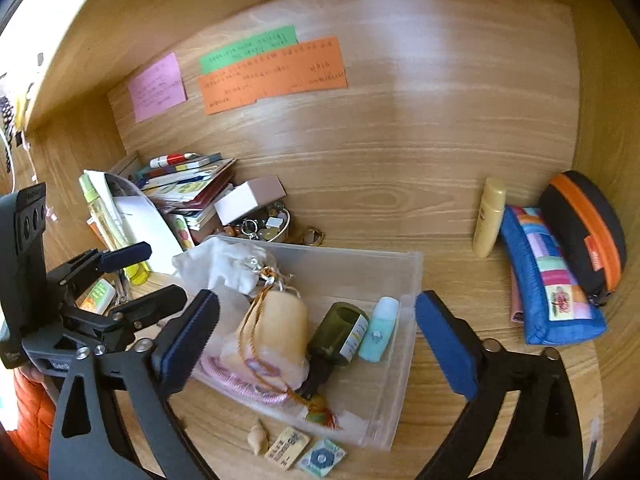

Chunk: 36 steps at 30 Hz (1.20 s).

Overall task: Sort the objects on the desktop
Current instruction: 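Open both tools, releasing the pouch and blue tube into the clear box, then reach the left tool to the small black cap while the right tool reaches the green tile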

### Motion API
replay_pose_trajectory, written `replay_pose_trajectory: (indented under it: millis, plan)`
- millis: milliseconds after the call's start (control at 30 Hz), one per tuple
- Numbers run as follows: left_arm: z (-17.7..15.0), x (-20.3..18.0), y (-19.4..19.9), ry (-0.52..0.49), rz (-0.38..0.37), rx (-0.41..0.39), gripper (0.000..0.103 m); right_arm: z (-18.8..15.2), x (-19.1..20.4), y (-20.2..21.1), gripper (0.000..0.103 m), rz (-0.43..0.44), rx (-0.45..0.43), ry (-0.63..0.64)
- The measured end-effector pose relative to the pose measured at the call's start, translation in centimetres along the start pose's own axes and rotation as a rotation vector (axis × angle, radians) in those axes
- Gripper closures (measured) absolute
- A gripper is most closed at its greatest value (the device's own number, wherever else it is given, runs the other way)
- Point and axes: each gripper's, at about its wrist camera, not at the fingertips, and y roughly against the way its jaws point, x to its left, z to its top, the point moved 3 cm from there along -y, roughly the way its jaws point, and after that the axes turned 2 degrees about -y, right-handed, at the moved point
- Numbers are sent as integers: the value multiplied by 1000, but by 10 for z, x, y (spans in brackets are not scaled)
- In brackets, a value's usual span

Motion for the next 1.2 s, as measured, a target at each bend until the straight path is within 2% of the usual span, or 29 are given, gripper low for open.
replay_pose_trajectory:
  millis: [267,500,800,1100,1167,1200]
  plan:
    - [-16,-3,35,-28,41,-42,3,-18,12,27,2,-17,-16,12]
    - [-39,-1,53,-37,69,-26,3,-41,6,36,1,-62,1,-2]
    - [-76,-3,46,-43,73,69,3,-74,-5,26,1,-107,95,-13]
    - [-114,-16,34,-93,30,176,3,-102,-11,16,2,-174,142,25]
    - [-119,-17,33,-86,16,188,7,-105,-12,13,2,-175,158,35]
    - [-120,-17,32,-86,13,193,19,-107,-12,11,3,-166,171,35]
